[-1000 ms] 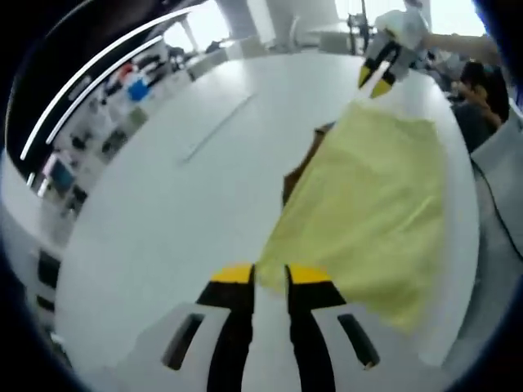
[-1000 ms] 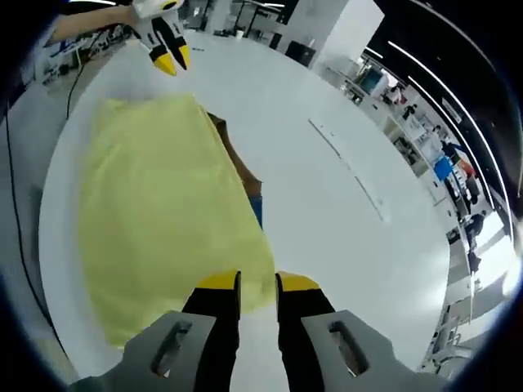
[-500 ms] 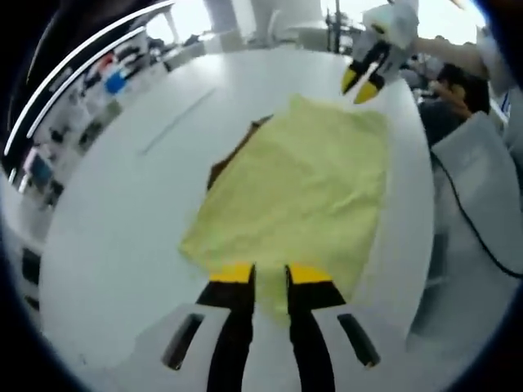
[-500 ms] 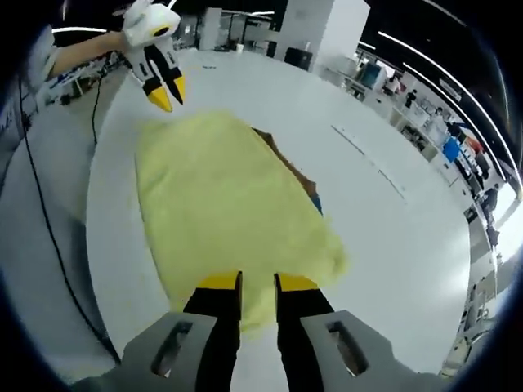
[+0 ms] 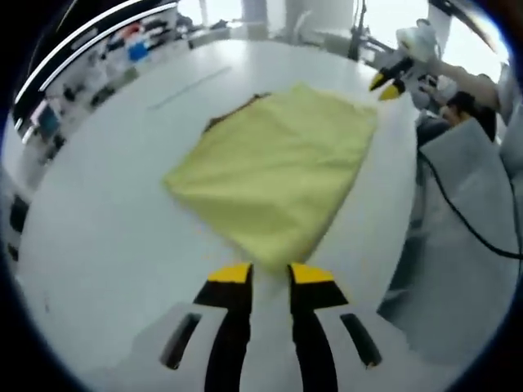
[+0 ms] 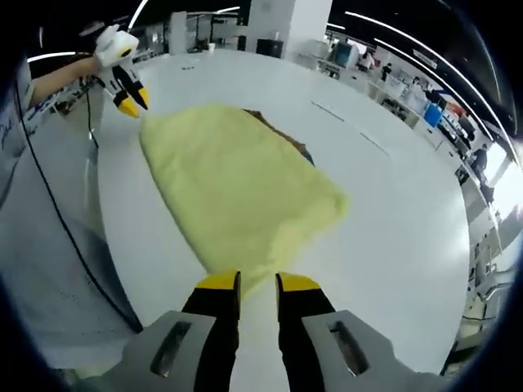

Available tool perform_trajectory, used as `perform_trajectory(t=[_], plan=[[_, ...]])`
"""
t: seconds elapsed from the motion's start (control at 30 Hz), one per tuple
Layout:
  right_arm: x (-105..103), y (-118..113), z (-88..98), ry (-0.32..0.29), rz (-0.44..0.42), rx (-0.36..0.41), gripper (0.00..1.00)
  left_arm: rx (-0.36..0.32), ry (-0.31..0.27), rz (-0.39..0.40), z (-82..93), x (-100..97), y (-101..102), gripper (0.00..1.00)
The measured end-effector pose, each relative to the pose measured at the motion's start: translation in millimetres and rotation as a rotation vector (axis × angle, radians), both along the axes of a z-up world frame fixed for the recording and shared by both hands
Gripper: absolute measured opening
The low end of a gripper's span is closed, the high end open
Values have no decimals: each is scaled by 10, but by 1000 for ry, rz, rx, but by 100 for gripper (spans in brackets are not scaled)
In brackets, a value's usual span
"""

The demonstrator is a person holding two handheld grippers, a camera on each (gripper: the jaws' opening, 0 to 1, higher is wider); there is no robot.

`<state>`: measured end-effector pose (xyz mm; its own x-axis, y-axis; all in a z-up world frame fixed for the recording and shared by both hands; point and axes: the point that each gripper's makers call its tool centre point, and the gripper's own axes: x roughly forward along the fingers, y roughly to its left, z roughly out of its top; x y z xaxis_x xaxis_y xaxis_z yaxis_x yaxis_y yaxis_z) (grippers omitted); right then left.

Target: Fold the garment on the visible template until the final outline fits inside the template.

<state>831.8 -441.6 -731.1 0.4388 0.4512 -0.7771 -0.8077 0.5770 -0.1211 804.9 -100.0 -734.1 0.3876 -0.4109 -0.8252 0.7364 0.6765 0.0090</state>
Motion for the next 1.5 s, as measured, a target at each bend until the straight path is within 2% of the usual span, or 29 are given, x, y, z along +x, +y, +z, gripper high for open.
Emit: perform_trajectory(t=[0.23,0.33,0.47,0.63,0.83,1.03,1.2,1.3,1.37,1.5], plan=[[-103,-32,-141,56,-56,54,18,-72,33,68,-87,-8,22,13],[-132,-53,-215,70,-65,45,18,-84,42,79,-109,-25,13,12],[-167,-50,-265,91,-74,54,15,-137,75,118,-162,-39,18,10],[-160,-55,-314,106,-83,56,14,-106,98,126,-269,-87,65,9],[-139,-30,-317,110,-81,65,11,-122,91,116,-269,-116,19,8],[-130,0,-306,112,-70,64,10,-102,49,97,-227,-64,35,9],[-124,2,-300,112,-72,65,8,-141,35,72,-196,-24,-56,10],[-130,2,-301,114,-74,65,5,-115,34,56,-241,-18,-65,9],[-136,-1,-305,116,-73,62,4,-107,53,46,-275,-31,-56,5],[-140,-8,-300,119,-78,63,3,-132,67,60,-234,-26,-59,2]])
